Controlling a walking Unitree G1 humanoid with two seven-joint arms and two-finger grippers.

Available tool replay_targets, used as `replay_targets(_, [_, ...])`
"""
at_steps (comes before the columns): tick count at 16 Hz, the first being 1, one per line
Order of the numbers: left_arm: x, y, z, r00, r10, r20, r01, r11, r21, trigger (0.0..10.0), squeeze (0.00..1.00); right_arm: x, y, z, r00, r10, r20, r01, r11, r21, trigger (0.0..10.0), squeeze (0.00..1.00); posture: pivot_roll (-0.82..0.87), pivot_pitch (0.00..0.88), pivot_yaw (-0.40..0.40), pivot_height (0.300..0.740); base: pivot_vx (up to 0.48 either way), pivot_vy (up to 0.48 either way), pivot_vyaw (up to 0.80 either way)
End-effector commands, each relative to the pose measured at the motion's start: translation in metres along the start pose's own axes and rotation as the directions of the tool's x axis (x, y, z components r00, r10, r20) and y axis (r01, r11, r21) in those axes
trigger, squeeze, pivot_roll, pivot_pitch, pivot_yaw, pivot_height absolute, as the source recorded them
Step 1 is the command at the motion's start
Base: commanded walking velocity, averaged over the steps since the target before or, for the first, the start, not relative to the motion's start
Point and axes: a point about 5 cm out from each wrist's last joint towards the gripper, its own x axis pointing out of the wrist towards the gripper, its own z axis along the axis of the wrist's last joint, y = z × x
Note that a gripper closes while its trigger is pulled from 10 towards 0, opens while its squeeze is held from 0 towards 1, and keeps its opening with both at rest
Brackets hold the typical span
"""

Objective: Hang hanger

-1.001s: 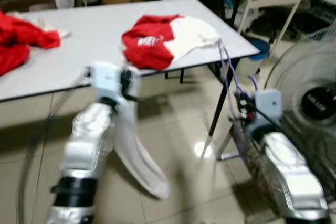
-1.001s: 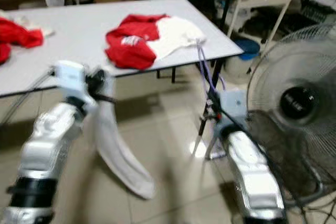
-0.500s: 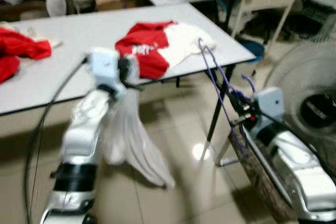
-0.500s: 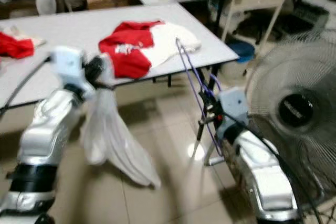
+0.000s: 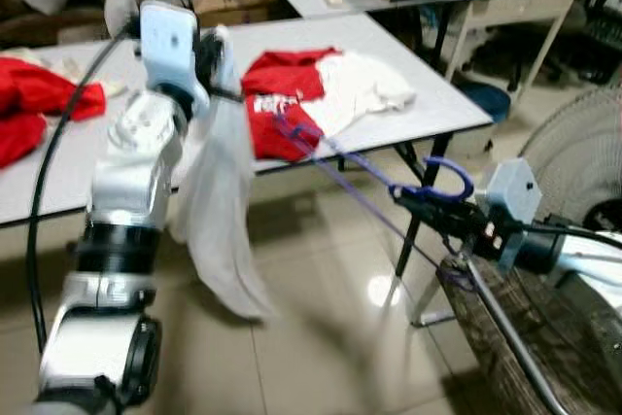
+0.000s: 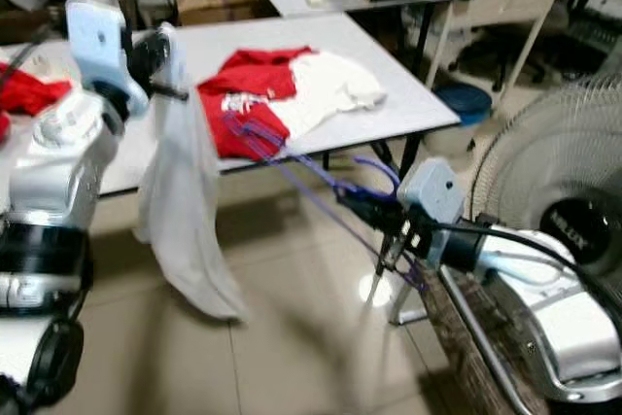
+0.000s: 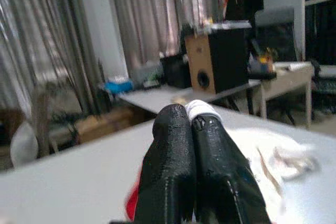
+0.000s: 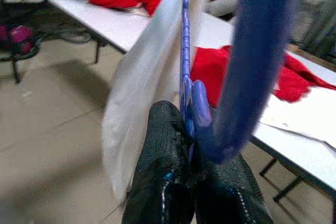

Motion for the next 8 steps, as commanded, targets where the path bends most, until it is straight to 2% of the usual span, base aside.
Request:
replay_targets(1, [0.0,0.012,0.003,1.0,0.025,0.003,-0.026,0.999,0.019,10.0,0.0,0.004,0.001,0.006,0.999,0.046,0.017,-0.046,0.999,-0.022,10.0,0.0,-0.13,0.0,0.007,0.74,0.337,0.0,0.0])
replay_targets(4, [0.005,0.015,0.008,1.0,0.019,0.023,-0.02,1.0,0.021,10.0,0.0,0.011,-0.004,0.01,0.999,0.043,0.018,-0.041,0.997,-0.064,10.0,0.0,-0.13,0.0,-0.001,0.74,0.346,0.0,0.0])
replay_targets(8, [0.008,0.015,0.009,1.0,0.005,0.028,-0.005,1.0,-0.003,10.0,0.0,0.022,0.002,0.007,0.998,0.051,0.02,-0.05,0.996,-0.076,10.0,0.0,-0.12,0.0,-0.007,0.74,0.392,0.0,0.8])
